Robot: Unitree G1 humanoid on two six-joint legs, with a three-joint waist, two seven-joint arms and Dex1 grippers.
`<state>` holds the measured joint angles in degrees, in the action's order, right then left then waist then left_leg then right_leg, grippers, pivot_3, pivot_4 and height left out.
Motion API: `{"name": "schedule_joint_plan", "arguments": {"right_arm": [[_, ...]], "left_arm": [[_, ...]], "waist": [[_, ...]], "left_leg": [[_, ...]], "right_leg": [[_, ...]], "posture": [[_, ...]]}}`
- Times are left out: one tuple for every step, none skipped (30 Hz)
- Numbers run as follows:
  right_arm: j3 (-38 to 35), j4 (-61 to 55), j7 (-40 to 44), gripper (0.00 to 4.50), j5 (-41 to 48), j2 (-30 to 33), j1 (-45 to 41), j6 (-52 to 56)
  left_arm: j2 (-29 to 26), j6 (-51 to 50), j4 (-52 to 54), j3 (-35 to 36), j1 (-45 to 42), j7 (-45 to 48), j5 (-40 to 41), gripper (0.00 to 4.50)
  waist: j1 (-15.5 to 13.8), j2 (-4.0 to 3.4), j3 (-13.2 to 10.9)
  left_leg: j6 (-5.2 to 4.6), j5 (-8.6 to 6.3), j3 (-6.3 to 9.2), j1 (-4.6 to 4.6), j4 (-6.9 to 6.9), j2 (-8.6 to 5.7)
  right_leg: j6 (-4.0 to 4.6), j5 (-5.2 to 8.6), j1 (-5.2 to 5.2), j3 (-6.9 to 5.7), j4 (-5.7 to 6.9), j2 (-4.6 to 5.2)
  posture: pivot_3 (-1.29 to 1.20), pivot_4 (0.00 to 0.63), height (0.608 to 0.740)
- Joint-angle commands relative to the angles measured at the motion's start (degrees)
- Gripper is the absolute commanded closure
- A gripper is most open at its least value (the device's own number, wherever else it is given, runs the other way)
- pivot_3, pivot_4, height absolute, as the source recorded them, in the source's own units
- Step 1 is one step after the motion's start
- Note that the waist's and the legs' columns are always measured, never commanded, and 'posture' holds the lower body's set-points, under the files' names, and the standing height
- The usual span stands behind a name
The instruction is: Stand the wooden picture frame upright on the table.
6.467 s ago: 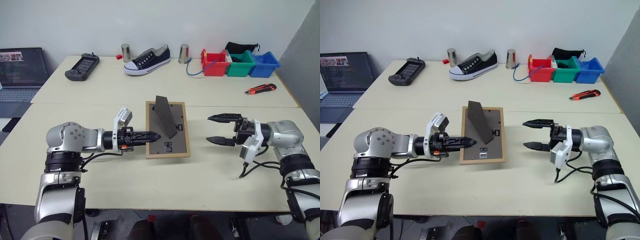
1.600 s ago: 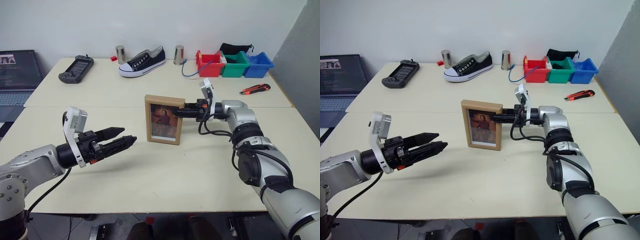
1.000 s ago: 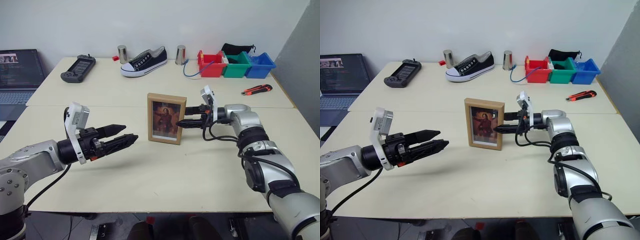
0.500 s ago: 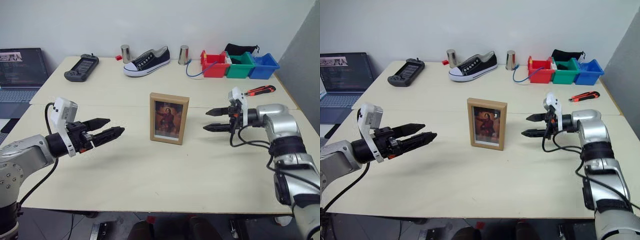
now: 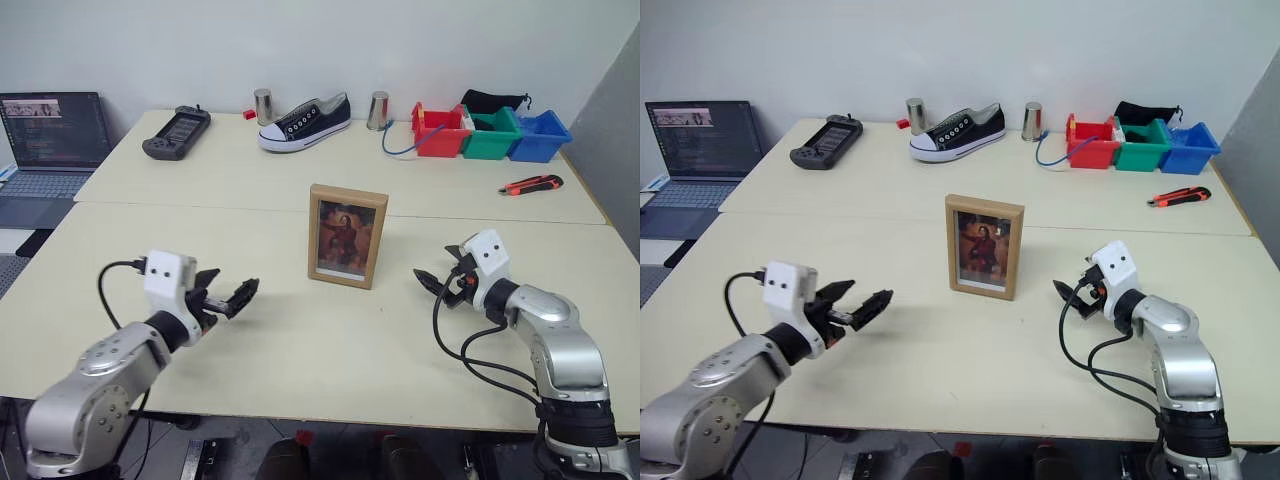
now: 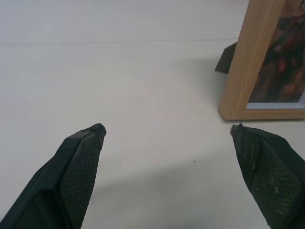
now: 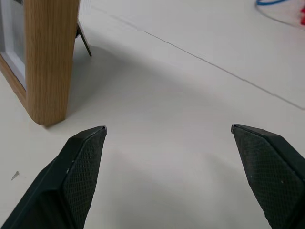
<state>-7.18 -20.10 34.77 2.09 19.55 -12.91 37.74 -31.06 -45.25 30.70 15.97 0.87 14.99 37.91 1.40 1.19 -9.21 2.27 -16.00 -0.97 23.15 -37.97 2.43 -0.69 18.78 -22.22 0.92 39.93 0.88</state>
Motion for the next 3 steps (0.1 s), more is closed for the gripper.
{"name": "schedule_joint_plan", "arguments": {"right_arm": [[1.4,-7.9,-6.0,0.05,-0.4,-2.5,4.3,1.0],[1.9,-8.5,-6.8,0.05,-0.5,-2.8,5.1,0.9],[2.3,-8.9,-7.4,0.05,-0.6,-2.9,5.5,0.8]], "left_arm": [[3.4,4.0,2.5,-2.8,1.4,-2.9,-4.2,0.0],[4.1,4.6,2.6,-3.2,1.8,-3.2,-4.9,0.0],[4.6,5.0,2.6,-3.4,2.1,-3.3,-5.5,0.0]], "waist": [[0.0,-0.06,0.0],[0.0,-0.06,0.1],[0.0,-0.06,0.1]], "left_leg": [[0.0,0.0,0.0,0.01,0.0,0.01],[0.0,0.0,-0.01,-0.02,0.01,0.01],[0.0,0.0,-0.02,-0.07,0.02,0.01]], "right_leg": [[0.0,0.0,-0.01,0.01,-0.01,-0.03],[0.0,0.0,0.0,0.04,0.0,-0.03],[0.0,0.0,0.04,0.04,-0.01,-0.03]], "posture": [[0.0,0.15,0.74],[0.0,0.15,0.74],[0.0,0.15,0.74]]}}
